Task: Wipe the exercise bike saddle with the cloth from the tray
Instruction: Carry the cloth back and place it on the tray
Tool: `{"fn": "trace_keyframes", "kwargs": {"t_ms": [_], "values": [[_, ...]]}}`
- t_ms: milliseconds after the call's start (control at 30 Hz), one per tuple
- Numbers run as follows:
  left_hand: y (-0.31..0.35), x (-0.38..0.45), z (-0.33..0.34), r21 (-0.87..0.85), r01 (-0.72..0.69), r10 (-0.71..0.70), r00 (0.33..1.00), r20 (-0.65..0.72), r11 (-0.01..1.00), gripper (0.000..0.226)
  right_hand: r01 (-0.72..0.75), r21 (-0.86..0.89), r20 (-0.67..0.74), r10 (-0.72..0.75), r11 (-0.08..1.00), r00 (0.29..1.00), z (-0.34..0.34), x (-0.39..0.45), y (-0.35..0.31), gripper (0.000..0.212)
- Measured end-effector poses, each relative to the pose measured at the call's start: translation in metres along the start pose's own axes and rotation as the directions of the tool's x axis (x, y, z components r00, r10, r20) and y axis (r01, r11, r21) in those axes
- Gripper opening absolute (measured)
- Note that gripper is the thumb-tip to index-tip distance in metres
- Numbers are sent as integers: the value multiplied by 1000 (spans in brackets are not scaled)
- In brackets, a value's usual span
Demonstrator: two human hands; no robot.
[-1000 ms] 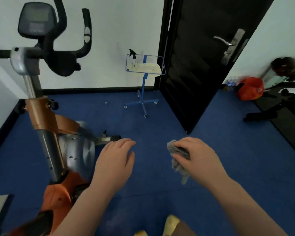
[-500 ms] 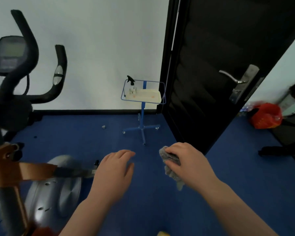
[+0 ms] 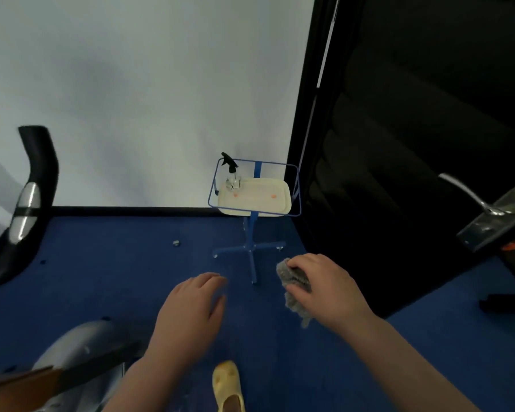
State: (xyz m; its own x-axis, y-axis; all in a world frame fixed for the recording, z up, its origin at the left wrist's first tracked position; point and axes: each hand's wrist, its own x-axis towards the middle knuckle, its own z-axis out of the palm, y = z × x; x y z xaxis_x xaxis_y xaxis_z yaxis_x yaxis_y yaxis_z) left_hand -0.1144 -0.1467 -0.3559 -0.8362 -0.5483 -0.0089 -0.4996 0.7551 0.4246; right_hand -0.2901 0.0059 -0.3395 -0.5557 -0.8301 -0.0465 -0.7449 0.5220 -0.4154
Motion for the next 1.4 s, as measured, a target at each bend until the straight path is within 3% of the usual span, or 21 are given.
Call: {"fn": "trace_keyframes", "kwargs": {"t_ms": [267, 533, 1000, 1400], "values": [[-30, 139, -19, 18, -109, 109, 994, 11, 994, 29, -74, 46, -30, 76, 996, 997, -12, 112, 15, 23], [-25, 251, 2, -38, -101, 103, 993, 52, 994, 29, -110, 77, -32, 113, 991, 993, -17, 219, 60, 26], [-41, 438, 101, -118, 249, -212, 943, 257, 961, 34, -136, 137, 149, 116, 981, 982, 42, 400, 165, 26], [-93, 491, 190, -85, 451, -381, 828, 411, 888, 36, -186, 92, 289, 153, 978, 945, 165, 494, 217, 20]]}}
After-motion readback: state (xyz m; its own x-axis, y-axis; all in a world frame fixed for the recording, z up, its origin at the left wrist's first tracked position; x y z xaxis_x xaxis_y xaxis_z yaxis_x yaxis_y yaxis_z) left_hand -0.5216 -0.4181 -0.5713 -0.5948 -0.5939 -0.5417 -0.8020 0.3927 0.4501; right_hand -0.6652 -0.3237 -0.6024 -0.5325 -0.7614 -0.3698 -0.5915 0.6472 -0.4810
